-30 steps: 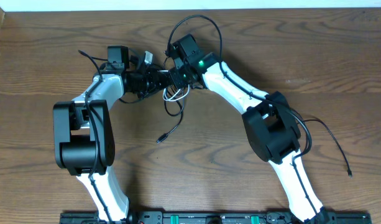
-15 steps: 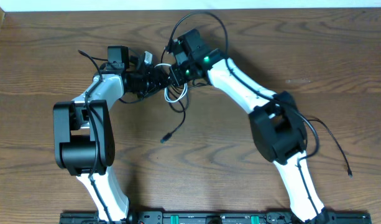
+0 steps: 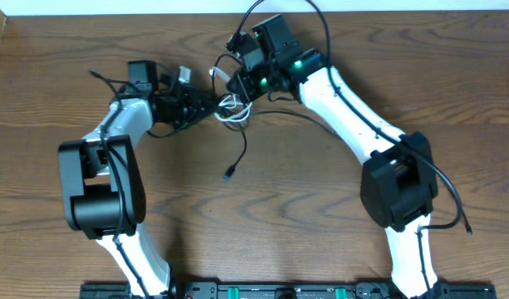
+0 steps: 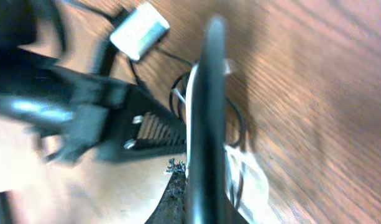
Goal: Untangle cables
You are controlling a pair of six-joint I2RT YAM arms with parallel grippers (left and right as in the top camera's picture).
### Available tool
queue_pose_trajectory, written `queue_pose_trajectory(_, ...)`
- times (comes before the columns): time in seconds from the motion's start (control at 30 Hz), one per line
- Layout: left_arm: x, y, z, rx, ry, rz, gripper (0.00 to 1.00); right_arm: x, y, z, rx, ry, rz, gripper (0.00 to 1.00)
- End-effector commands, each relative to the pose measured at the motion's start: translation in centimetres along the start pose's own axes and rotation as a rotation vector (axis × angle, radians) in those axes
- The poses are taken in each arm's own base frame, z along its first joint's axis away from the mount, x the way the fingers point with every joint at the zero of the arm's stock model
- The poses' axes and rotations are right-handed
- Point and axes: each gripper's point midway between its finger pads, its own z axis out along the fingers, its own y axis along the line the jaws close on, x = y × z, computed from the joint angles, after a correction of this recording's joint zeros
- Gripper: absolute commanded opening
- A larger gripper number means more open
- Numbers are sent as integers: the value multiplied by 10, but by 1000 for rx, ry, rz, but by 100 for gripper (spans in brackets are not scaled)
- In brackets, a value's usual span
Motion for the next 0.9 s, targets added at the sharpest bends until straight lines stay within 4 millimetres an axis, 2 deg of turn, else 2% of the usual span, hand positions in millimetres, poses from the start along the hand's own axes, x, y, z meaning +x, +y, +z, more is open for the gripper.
queue_pose_trajectory(0.0,-17,40,-20,-103,-74,-90,7,-51,47,-81,-204,-162,-104,1)
queue_pose_trajectory(0.13,-22,53,-33,-111,-97,-148,8,-56,44,-99,-284,-187,-104,1)
queue_pose_trajectory(0.37,-24,59,-38,-117,-107,-167,8,-47,25,-105,-262,-155,-30,1)
queue_pose_trajectory(0.43,-23,67,-39,-160,-112,-190,7,-48,23,-111,-284,-162,-27,1)
queue_pose_trajectory(0.53,-22,82,-43,-245,-130,-239,7,-53,26,-133,-387,-193,-36,1)
queue_pose_trajectory(0.6,-21,83,-43,-250,-131,-243,7,-55,20,-149,-415,-213,-28,1)
queue_pose_trajectory(0.73,-21,83,-43,-250,-131,-242,7,-60,-9,-183,-370,-259,45,1)
queue_pose_trajectory(0.77,-22,83,-43,-250,-132,-241,7,-61,-21,-192,-336,-277,59,1)
queue_pose_trajectory(0.8,-22,83,-43,-250,-133,-241,8,-61,-44,-201,-256,-295,94,1)
queue_pose_trajectory(0.83,-22,83,-43,-250,-133,-241,7,-60,-54,-204,-220,-299,111,1)
queue_pose_trajectory(0.87,-22,83,-43,-250,-133,-241,8,-56,-75,-209,-142,-304,157,1)
